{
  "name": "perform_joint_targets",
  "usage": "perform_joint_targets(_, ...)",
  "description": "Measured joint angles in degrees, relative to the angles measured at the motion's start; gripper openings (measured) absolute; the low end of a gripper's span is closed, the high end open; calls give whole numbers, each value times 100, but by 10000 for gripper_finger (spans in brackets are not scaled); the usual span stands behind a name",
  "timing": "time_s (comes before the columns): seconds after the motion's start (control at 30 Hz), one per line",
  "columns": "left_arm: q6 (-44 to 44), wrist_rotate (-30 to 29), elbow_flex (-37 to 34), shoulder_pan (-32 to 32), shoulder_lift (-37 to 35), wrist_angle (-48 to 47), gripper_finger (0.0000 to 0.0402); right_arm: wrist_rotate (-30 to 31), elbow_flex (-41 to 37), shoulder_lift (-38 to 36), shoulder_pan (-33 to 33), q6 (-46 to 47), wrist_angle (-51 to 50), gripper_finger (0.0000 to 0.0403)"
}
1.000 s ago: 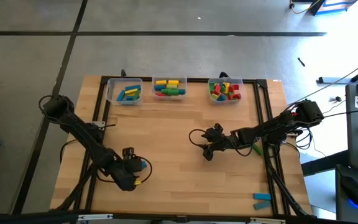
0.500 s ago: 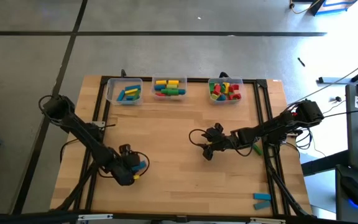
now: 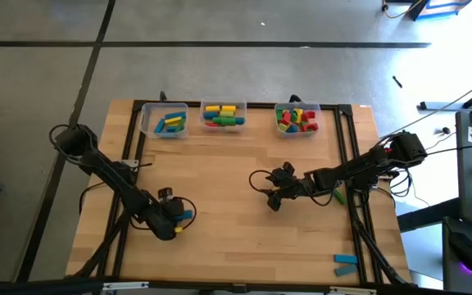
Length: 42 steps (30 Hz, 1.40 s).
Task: Sort blocks by size
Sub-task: Put the blue rectangular block into the left transparent bin
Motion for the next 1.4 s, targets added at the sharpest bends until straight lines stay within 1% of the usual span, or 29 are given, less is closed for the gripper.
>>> perform_joint_targets(0.07,139,-10,0,0,0,-5,125,1,0,0,0,-11,-2,257)
perform_joint_targets(0.1,205,-25,0,0,1,-2,122,2,0,0,0,-11,1,257)
perform_joint_targets(0.3,383,-178,92,43,-57,-70,122,2,0,0,0,-12,0,257)
perform_joint_targets(0.47,554,-298,386,246,-413,-402,129,2,0,0,0,-14,0,257)
perform_joint_targets(0.53,572,-436,468,351,-557,-760,128,2,0,0,0,-13,-2,257)
perform_joint_targets(0.73,654,-1122,653,732,-1187,-1354,132,2,0,0,0,-15,0,257)
perform_joint_targets(0.83,635,-1581,658,1055,-1519,-1481,135,2,0,0,0,-17,0,257)
perform_joint_targets(0.9,648,-1696,658,1338,-1693,-1532,136,2,0,0,0,-33,0,257)
perform_joint_targets(1.1,1067,-1719,658,2243,-2058,-1570,137,0,0,0,0,-24,7,257)
perform_joint_targets(1.4,1365,-1718,573,3665,-2039,-1548,138,0,0,0,0,-28,2,257)
